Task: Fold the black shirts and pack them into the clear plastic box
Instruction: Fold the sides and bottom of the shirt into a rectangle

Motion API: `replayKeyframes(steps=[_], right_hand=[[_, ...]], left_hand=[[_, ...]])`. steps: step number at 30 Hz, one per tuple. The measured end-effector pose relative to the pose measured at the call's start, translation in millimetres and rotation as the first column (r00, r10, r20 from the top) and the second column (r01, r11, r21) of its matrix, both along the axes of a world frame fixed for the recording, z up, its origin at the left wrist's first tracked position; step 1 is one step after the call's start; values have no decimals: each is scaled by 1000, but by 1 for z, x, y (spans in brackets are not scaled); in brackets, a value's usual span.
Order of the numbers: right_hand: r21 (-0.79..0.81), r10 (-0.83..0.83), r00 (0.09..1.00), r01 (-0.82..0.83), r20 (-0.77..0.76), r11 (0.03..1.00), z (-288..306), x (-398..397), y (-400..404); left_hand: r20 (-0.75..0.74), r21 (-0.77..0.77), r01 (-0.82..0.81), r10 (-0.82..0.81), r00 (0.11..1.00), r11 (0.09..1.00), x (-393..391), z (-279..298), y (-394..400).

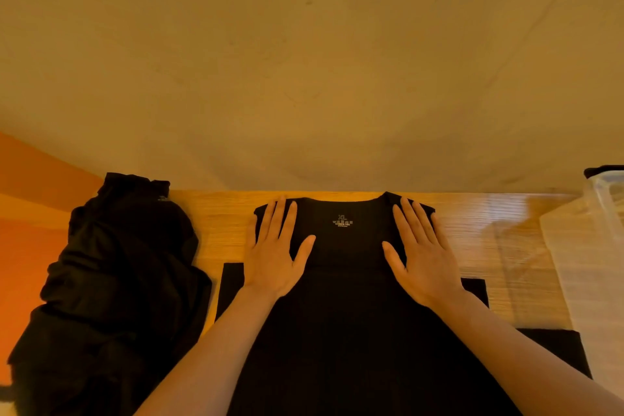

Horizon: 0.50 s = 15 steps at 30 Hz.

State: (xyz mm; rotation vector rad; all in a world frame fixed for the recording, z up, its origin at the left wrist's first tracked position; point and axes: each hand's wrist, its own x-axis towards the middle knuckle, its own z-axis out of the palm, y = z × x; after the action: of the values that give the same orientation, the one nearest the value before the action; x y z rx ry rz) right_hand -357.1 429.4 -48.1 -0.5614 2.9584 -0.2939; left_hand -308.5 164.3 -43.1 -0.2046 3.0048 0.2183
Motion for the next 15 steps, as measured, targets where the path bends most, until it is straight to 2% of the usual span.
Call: replayKeyframes(steps=[3,6,8,11,15], right_hand=[[-44,-3,1000,4,16,999,3,-5,5],[-100,28,999,-26,20,995,12,-4,24],[-130,48,997,-41,55,991,21,0,45],[-142,104,991,-91,89,986,28,11,79],[-53,119,988,-115,95,992,33,27,102]], left_hand=[[29,42,16,-18,999,999,-4,5,-1],[-26,91,28,-26,999,995,3,16,-12],[-59,27,35,-34,998,999,17,25,-28],[-40,-97,152,-156,987,984,42,34,-52],[-48,-122,203,-210,977,972,66,37,-71]])
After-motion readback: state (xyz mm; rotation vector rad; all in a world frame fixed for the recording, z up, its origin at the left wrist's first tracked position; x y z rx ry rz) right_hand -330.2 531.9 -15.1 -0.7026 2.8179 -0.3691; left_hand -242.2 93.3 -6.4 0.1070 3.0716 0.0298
